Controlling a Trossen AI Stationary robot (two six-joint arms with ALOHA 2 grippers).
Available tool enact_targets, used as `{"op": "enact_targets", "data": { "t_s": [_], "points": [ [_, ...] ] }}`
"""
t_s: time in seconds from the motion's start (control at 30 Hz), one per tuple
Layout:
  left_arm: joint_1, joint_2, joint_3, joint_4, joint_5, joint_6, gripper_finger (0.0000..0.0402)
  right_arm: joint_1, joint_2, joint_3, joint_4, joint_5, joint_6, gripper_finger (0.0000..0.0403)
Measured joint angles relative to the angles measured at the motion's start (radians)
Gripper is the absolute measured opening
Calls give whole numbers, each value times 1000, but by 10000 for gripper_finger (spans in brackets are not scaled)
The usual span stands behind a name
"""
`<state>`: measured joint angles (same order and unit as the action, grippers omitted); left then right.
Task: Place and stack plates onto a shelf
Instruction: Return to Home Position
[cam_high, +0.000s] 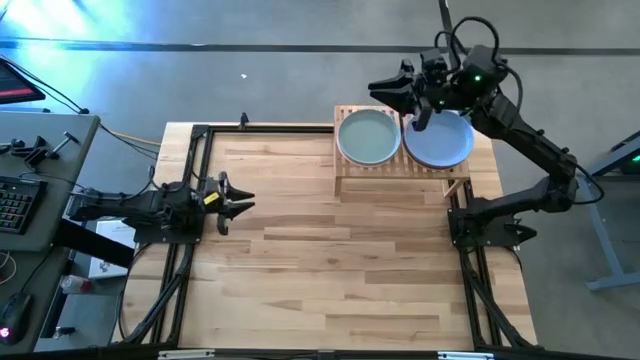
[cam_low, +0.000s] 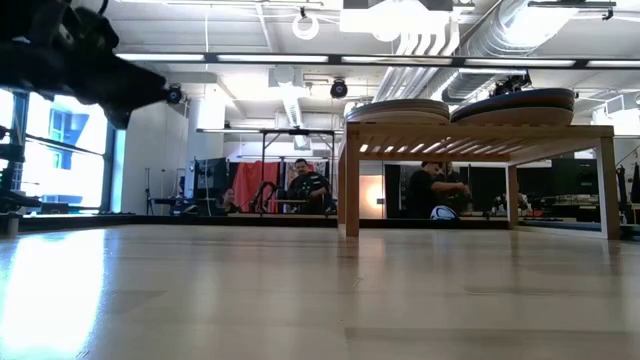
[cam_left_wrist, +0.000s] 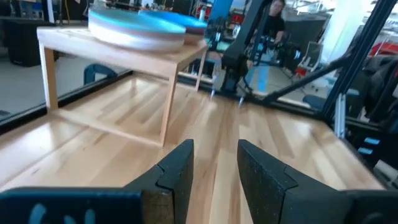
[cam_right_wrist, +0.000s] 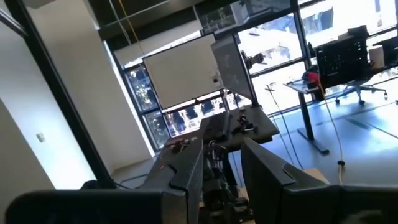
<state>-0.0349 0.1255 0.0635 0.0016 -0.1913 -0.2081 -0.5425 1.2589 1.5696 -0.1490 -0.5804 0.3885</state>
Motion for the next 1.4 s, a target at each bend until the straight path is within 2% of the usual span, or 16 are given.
{"op": "enact_targets", "data": {
  "t_s": [0.23,0.33,0.43,0.53,0.7,0.83,0.97,1.1,1.4],
  "points": [
    [0,8,-52,42,12,0,113,7,-3,0,-11,0,25,92],
    [0,9,-52,35,14,26,113,7,-4,0,-12,-4,140,92],
    [0,14,-52,34,17,26,113,7,-4,0,-14,-57,222,92],
    [0,14,-52,34,28,1,113,13,-11,0,-15,-129,183,92],
    [0,14,-52,33,29,2,113,16,-96,0,-100,-126,45,92],
    [0,14,-52,33,29,2,113,13,-220,0,-291,-56,-80,92],
    [0,14,-52,33,29,2,113,28,-356,-19,-445,118,-170,92],
    [0,14,-52,33,29,2,113,65,-482,-150,-413,155,-187,92],
    [0,14,-52,33,28,2,113,119,-797,-690,-76,163,-102,92]
  ]
}}
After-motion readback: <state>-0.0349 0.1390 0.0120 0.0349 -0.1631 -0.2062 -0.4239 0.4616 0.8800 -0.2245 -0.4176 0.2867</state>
